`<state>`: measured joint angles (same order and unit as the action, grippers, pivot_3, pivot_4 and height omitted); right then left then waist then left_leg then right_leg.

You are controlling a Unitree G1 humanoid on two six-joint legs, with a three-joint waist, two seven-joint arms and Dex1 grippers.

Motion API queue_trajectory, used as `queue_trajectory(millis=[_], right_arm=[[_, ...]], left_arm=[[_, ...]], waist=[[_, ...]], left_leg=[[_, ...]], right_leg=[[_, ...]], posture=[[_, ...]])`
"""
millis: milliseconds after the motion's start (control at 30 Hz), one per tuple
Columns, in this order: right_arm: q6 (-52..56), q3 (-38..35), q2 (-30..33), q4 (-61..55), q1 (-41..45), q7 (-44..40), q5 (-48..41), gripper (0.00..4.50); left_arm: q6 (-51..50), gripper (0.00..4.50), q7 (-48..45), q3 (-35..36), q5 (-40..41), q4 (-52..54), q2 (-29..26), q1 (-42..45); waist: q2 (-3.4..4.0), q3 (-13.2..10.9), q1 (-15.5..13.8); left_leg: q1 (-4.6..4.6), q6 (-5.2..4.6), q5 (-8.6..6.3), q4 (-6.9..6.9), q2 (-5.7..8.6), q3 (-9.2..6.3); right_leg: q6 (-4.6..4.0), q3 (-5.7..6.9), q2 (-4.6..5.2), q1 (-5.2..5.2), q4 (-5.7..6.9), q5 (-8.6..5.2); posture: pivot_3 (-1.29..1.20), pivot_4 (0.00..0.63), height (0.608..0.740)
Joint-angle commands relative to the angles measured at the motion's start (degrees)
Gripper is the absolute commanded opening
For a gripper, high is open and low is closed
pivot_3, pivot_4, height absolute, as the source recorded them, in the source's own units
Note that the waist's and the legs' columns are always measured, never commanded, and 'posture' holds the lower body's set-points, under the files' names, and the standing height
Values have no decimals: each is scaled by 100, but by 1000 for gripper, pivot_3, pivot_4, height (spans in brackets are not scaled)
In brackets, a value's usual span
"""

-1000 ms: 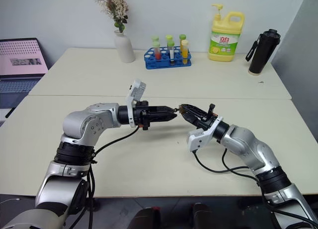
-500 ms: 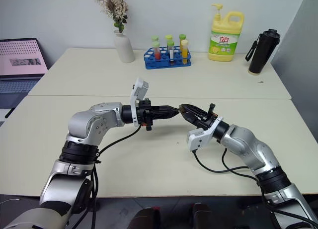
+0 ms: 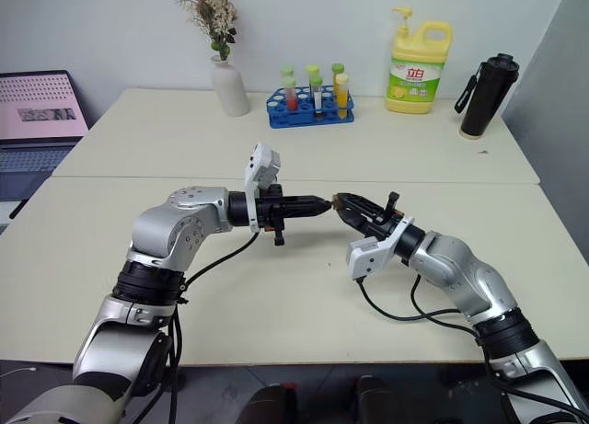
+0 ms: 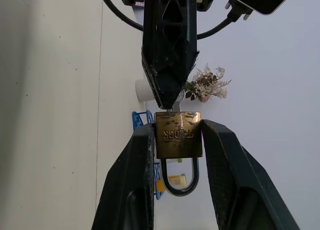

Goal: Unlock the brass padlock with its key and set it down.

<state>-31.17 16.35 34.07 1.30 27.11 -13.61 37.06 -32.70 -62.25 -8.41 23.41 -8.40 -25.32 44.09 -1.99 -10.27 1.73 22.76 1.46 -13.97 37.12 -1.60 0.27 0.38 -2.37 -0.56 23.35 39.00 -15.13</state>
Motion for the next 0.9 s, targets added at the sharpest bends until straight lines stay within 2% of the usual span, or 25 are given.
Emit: queue_trajectory(millis=[33,133,400,600,833,900], right_arm=[[25,-158,-62,-190,0,13,-218,991],[13,-179,-74,-207,-18,-6,-215,991],[18,-170,-105,-217,-40,-24,-228,991],[8,-179,-111,-230,-47,-26,-227,991],[4,-168,-120,-219,-37,-25,-219,991],[-8,-158,-125,-200,-24,-26,-210,991]], left_arm=[[1141,0,-146,-281,-568,340,-130,-156],[1498,0,-212,-324,-696,341,-139,-258],[3253,0,181,-285,-1411,-49,58,-322],[3432,0,161,-228,-1413,-227,87,-302],[2322,0,109,-80,-829,81,156,-322],[1670,379,76,-31,-543,237,123,-317]], waist=[[0,0,1],[0,0,-2],[0,0,-6],[0,0,-5],[0,0,-3],[0,0,-1]], left_leg=[[0,0,0,0,-1,0],[1,0,0,0,0,0],[2,-1,0,3,1,2],[2,-2,-1,2,0,2],[2,-2,-1,3,0,1],[2,-2,-1,3,-1,0]], right_leg=[[0,0,0,0,0,0],[-1,0,0,0,0,0],[0,0,0,0,0,0],[0,0,-1,0,0,0],[0,1,-2,0,0,0],[1,1,-3,0,0,0]], posture=[[0,150,740],[0,150,740],[0,150,740],[0,150,740],[0,150,740],[0,150,740]])
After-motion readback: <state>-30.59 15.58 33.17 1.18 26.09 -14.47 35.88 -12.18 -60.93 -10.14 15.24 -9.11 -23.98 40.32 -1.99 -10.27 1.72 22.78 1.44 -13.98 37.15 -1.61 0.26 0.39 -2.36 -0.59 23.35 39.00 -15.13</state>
